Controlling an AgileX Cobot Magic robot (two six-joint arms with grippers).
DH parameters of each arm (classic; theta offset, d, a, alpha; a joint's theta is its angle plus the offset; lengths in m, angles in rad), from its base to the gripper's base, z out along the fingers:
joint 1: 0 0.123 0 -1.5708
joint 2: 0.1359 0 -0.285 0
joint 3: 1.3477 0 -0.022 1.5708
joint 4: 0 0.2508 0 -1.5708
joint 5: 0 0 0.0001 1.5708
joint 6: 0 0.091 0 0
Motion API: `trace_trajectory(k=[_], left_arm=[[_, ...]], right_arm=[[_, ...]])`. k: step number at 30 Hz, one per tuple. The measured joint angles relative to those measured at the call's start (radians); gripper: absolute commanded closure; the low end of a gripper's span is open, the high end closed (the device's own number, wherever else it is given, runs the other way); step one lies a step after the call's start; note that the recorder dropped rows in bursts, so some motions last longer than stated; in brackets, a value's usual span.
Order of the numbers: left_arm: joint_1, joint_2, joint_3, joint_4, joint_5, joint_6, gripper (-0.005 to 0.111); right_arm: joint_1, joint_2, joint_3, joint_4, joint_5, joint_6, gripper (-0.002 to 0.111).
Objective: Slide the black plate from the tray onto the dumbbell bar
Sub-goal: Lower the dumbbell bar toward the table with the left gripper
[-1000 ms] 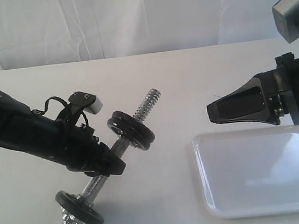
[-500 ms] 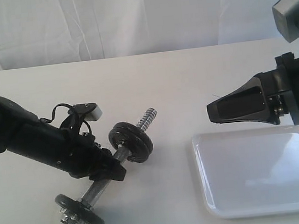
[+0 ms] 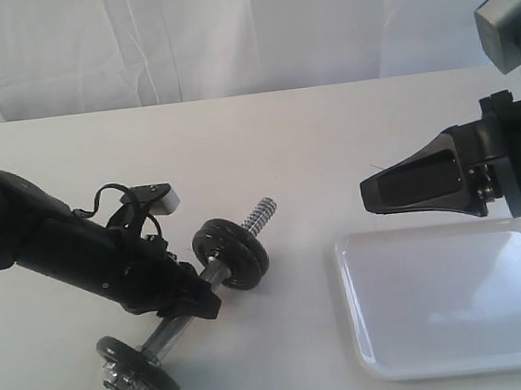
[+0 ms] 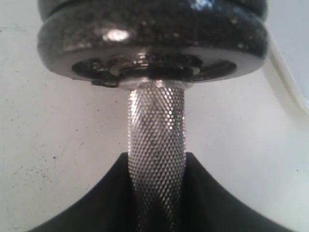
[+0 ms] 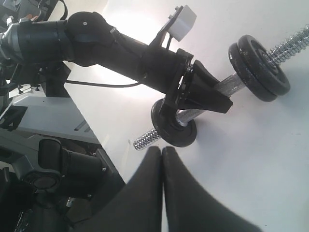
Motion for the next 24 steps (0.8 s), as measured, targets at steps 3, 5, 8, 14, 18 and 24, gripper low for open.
trace_trajectory(k=[3,5,8,14,18,24], left_arm=[[0.0,0.0,-0.002,0.027,0.005,-0.004,0.107],[0.0,0.0,-0.002,0.048,0.009,-0.004,0.107],[0.0,0.0,-0.004,0.071,0.021,-0.004,0.107],[0.0,0.0,-0.004,0.076,0.025,-0.002,0.106],[0.0,0.006,-0.008,0.076,0.03,-0.002,0.089],[0.0,0.021,-0.02,0.059,0.07,0.0,0.054]], right_arm=[[0.0,0.0,0.0,0.0,0.0,0.0,0.108],[0.0,0.0,0.0,0.0,0.0,0.0,0.108],[0.0,0.0,0.0,0.0,0.0,0.0,0.108],[0.0,0.0,0.0,0.0,0.0,-0.001,0.108],[0.0,0.0,0.0,0.0,0.0,-0.002,0.108],[0.0,0.0,0.0,0.002,0.0,-0.002,0.108]])
